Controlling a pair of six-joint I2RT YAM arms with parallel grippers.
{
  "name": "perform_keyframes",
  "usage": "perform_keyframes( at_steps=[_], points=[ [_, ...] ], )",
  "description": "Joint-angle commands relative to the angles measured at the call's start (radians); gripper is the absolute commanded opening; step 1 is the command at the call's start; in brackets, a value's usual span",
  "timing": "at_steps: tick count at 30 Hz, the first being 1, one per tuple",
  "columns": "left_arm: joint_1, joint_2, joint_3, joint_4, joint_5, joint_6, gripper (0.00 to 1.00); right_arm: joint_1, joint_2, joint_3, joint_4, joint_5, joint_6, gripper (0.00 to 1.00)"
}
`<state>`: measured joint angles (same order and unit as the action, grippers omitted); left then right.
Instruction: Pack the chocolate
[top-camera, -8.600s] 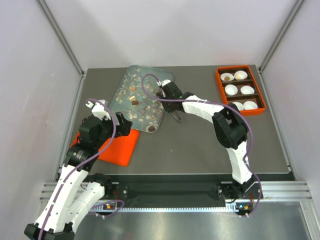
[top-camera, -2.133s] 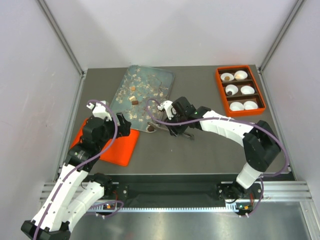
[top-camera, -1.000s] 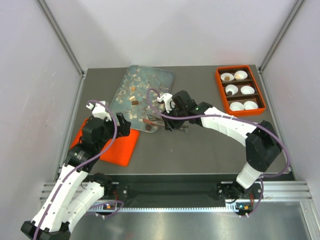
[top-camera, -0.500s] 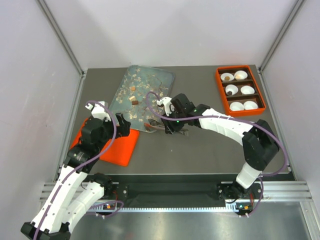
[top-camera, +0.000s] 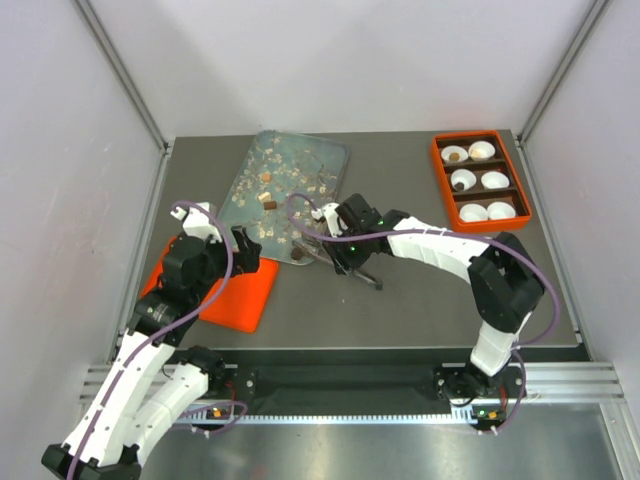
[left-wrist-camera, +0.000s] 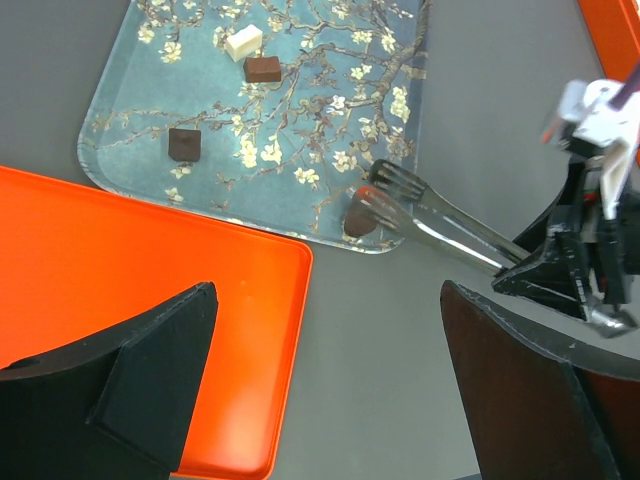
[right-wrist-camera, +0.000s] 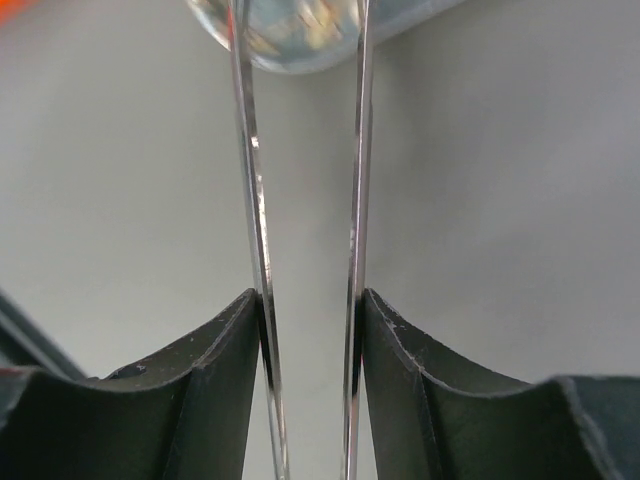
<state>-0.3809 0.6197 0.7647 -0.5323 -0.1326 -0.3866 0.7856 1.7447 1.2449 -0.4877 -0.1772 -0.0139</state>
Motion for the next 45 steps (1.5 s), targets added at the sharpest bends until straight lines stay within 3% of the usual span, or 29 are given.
perform_keyframes(
  at_steps=[1, 15, 24, 45],
  points=[
    [-0.004, -0.014, 0.005, 0.015, -0.013, 0.008, 0.98, 0.014, 0.016, 0.051, -0.04, 0.083, 0.008, 0.43],
    [-0.004, -0.025, 0.007, 0.015, -0.025, 0.009, 0.98, 0.012, -0.031, 0.116, -0.04, 0.122, 0.063, 0.41],
    [-0.004, -0.032, 0.007, 0.018, -0.021, 0.008, 0.98, 0.017, -0.065, 0.13, -0.037, -0.002, 0.04, 0.43],
    [-0.004, -0.037, 0.004, 0.02, -0.016, 0.006, 0.98, 0.043, -0.093, 0.111, 0.008, 0.01, 0.049, 0.45]
  ],
)
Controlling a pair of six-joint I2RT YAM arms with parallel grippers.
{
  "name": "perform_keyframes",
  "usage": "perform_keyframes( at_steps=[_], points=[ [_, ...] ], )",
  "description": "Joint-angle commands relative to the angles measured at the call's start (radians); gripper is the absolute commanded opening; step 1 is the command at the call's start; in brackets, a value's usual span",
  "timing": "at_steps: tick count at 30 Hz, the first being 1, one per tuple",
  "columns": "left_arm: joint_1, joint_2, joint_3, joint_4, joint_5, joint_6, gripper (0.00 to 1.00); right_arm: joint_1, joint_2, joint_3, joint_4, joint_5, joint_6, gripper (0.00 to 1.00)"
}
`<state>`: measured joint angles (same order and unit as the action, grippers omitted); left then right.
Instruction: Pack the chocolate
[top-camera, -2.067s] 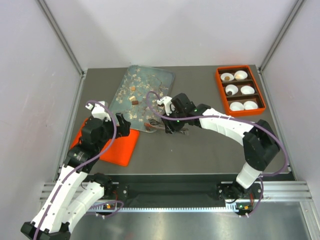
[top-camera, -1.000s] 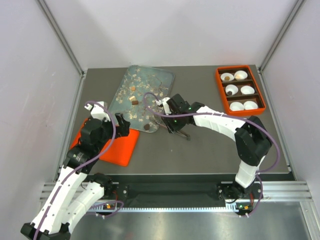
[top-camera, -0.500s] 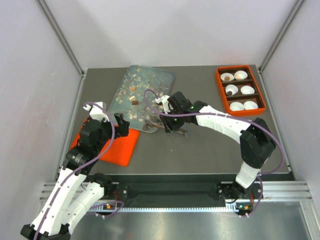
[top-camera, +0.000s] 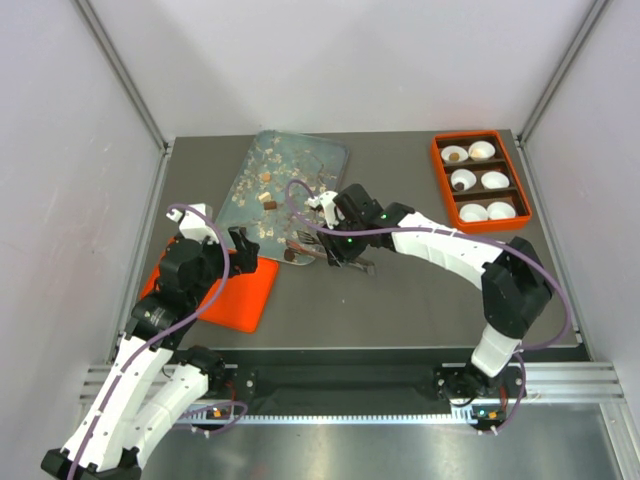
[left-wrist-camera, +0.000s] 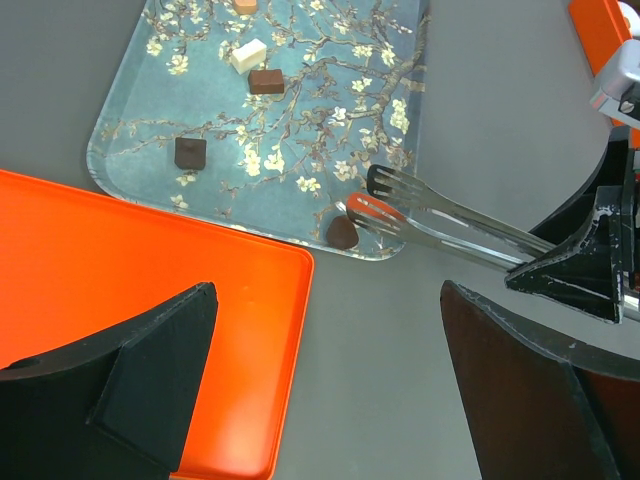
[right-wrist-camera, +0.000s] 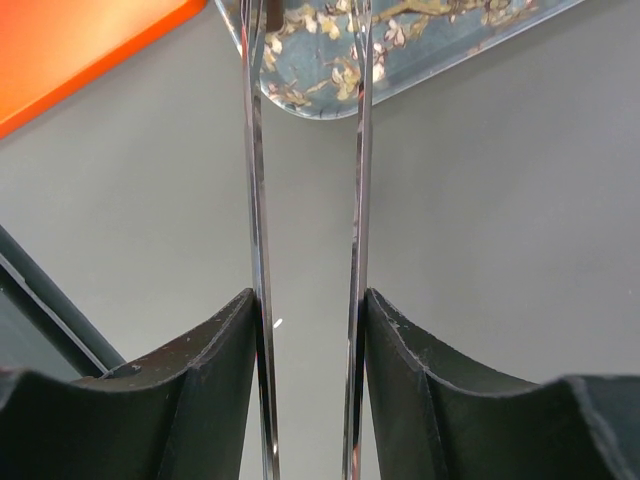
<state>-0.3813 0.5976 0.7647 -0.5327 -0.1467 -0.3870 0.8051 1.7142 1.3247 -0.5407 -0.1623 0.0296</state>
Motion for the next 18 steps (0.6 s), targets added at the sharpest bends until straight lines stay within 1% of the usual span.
perform_keyframes(
  at_steps=[1, 18],
  points=[
    [-0.004, -0.013, 0.004, 0.02, -0.002, 0.007, 0.98, 0.023, -0.064, 0.033, 0.064, -0.003, 0.006, 0.45],
    [-0.004, -0.012, 0.004, 0.019, -0.007, 0.008, 0.98, 0.031, -0.036, 0.082, 0.082, 0.01, 0.006, 0.44]
  ],
)
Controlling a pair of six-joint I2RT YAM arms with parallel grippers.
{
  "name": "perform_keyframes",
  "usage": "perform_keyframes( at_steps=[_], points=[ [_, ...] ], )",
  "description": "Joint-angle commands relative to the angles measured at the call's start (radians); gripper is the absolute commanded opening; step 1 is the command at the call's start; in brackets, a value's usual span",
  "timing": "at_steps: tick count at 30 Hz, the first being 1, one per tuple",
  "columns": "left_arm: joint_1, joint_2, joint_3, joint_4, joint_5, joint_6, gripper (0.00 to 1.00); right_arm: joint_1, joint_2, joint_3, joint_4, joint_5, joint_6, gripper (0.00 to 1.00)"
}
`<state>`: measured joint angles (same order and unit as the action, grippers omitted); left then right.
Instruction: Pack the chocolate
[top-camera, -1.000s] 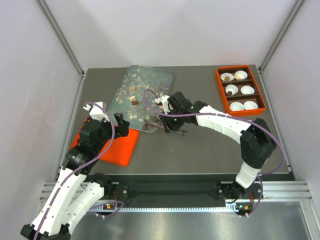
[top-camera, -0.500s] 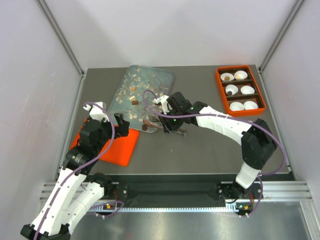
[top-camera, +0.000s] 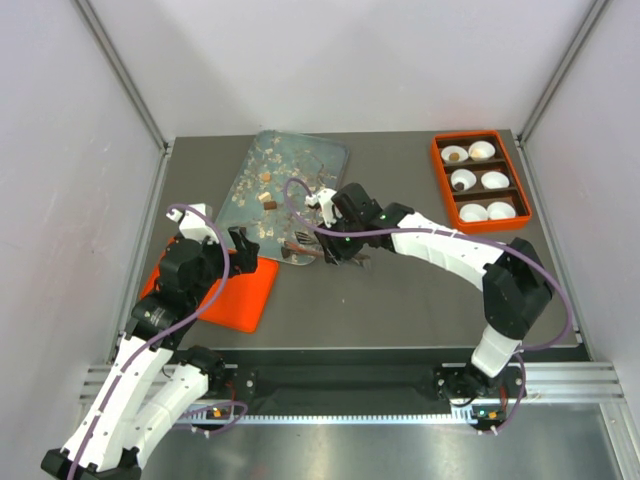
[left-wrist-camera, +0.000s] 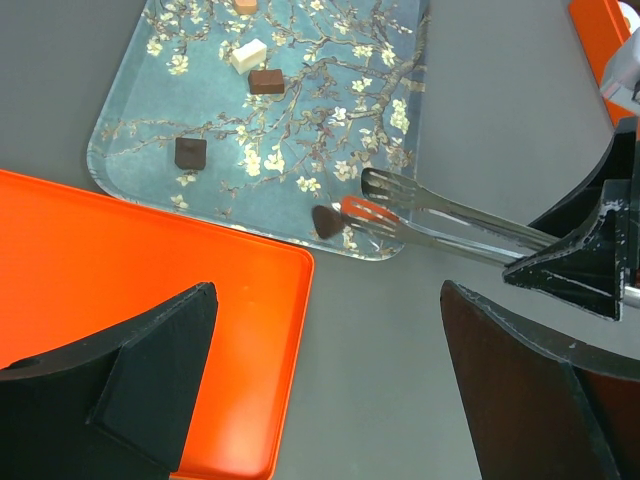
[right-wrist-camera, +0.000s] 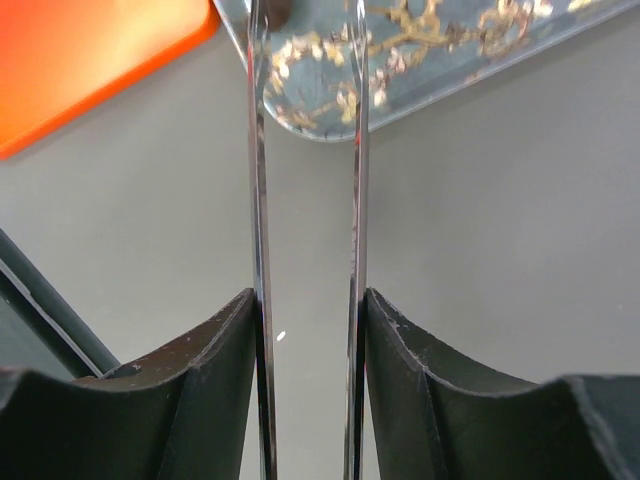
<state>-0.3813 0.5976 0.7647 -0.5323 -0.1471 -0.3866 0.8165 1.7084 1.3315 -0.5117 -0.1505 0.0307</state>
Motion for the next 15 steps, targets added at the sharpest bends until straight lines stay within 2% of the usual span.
perform_keyframes(
  at_steps=[1, 15],
  points=[
    [-0.004, -0.013, 0.004, 0.018, -0.006, 0.008, 0.98, 0.019, -0.029, 0.078, 0.053, -0.007, 0.003, 0.44],
    [-0.004, -0.013, 0.004, 0.018, -0.006, 0.006, 0.98, 0.039, -0.02, 0.038, 0.104, -0.07, 0.073, 0.44]
  ],
)
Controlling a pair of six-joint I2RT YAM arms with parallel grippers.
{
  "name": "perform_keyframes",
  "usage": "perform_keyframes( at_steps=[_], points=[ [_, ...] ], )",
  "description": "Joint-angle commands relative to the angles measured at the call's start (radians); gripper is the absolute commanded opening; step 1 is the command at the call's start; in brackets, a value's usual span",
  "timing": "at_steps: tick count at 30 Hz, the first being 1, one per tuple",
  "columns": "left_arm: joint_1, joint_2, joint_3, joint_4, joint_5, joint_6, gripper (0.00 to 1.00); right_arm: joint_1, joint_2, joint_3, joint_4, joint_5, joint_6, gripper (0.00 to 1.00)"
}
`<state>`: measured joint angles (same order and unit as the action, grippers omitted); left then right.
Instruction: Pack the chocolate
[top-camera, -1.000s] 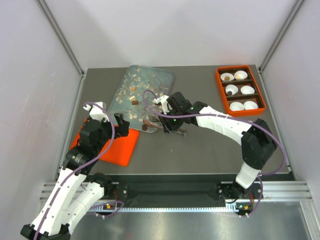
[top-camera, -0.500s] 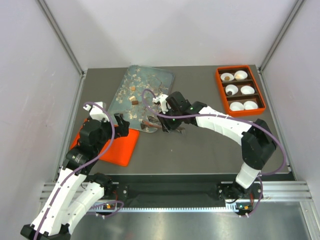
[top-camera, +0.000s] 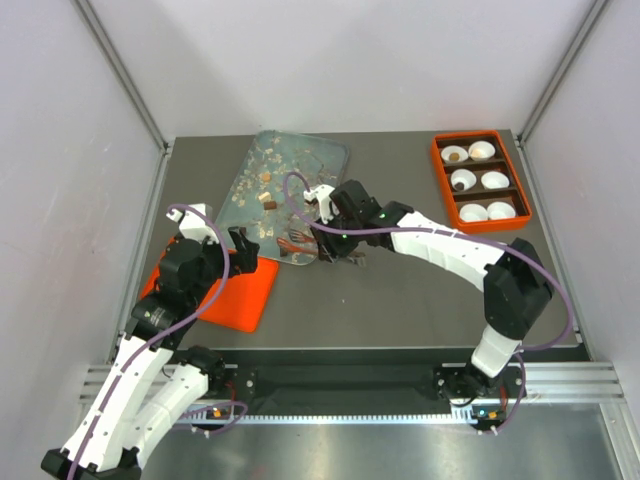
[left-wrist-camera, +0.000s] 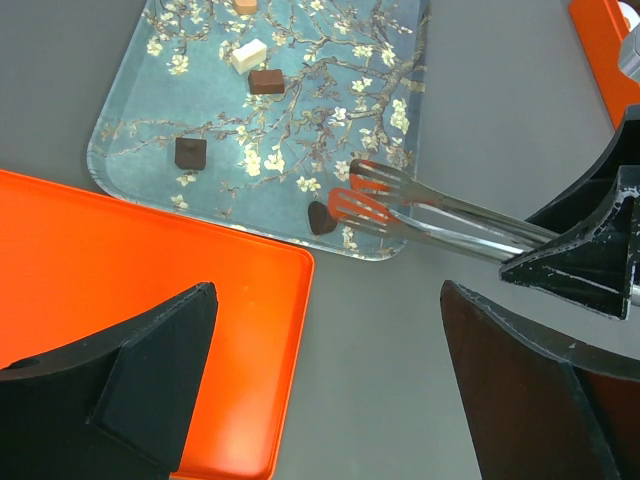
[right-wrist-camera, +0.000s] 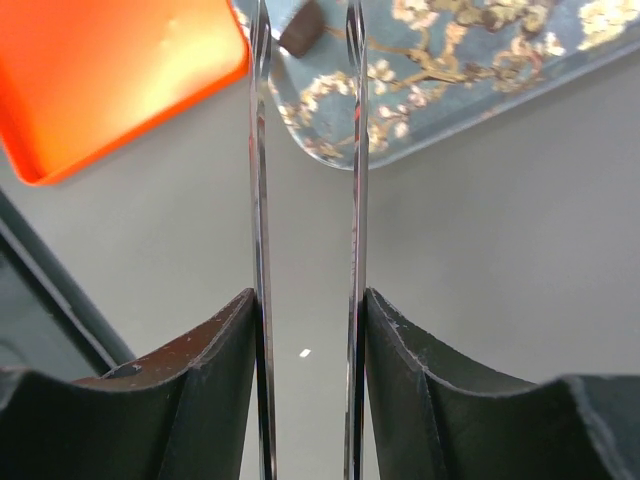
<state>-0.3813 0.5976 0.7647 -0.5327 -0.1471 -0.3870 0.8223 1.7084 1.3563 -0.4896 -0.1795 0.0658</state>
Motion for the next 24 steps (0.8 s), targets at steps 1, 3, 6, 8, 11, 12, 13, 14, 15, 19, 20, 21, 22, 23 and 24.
perform_keyframes(
  at_steps=[1, 3, 6, 8, 11, 12, 13, 14, 15, 19, 20, 21, 22, 23, 24],
  points=[
    [-0.004, -0.013, 0.004, 0.02, -0.006, 0.007, 0.98, 0.037, -0.012, 0.01, 0.089, -0.041, 0.045, 0.44],
    [-0.004, -0.013, 0.004, 0.019, -0.009, 0.007, 0.98, 0.046, 0.002, 0.006, 0.098, -0.032, 0.067, 0.44],
    [-0.004, -0.016, 0.004, 0.019, -0.011, 0.007, 0.98, 0.049, 0.026, 0.0, 0.109, -0.017, 0.115, 0.44],
    [-0.004, -0.016, 0.004, 0.017, -0.011, 0.008, 0.98, 0.051, 0.04, 0.0, 0.102, 0.008, 0.14, 0.44],
    [-0.004, -0.018, 0.004, 0.017, -0.012, 0.007, 0.98, 0.055, 0.048, -0.006, 0.098, 0.038, 0.149, 0.44],
    [-0.004, -0.019, 0.004, 0.017, -0.012, 0.007, 0.98, 0.057, 0.043, -0.009, 0.1, 0.04, 0.15, 0.43],
    [-0.004, -0.018, 0.004, 0.017, -0.012, 0.007, 0.98, 0.057, 0.048, -0.011, 0.097, 0.04, 0.15, 0.43],
    [-0.004, -0.018, 0.004, 0.017, -0.011, 0.007, 0.98, 0.06, 0.048, -0.011, 0.095, 0.041, 0.15, 0.43],
    [-0.004, -0.018, 0.004, 0.017, -0.011, 0.007, 0.98, 0.063, 0.051, -0.011, 0.092, 0.043, 0.152, 0.44],
    [-0.004, -0.021, 0.004, 0.019, -0.012, 0.007, 0.98, 0.066, 0.06, -0.016, 0.089, 0.02, 0.164, 0.43],
    [-0.004, -0.022, 0.004, 0.019, -0.012, 0.007, 0.98, 0.069, 0.066, -0.016, 0.094, 0.011, 0.169, 0.43],
    [-0.004, -0.022, 0.004, 0.017, -0.012, 0.007, 0.98, 0.072, 0.069, -0.017, 0.094, 0.005, 0.173, 0.43],
    [-0.004, -0.022, 0.004, 0.017, -0.012, 0.007, 0.98, 0.074, 0.071, -0.019, 0.097, 0.0, 0.173, 0.42],
    [-0.002, -0.022, 0.004, 0.019, -0.012, 0.007, 0.98, 0.075, 0.072, -0.019, 0.097, 0.0, 0.173, 0.42],
    [-0.004, -0.024, 0.004, 0.017, -0.012, 0.007, 0.98, 0.077, 0.073, -0.02, 0.095, 0.003, 0.173, 0.42]
  ],
)
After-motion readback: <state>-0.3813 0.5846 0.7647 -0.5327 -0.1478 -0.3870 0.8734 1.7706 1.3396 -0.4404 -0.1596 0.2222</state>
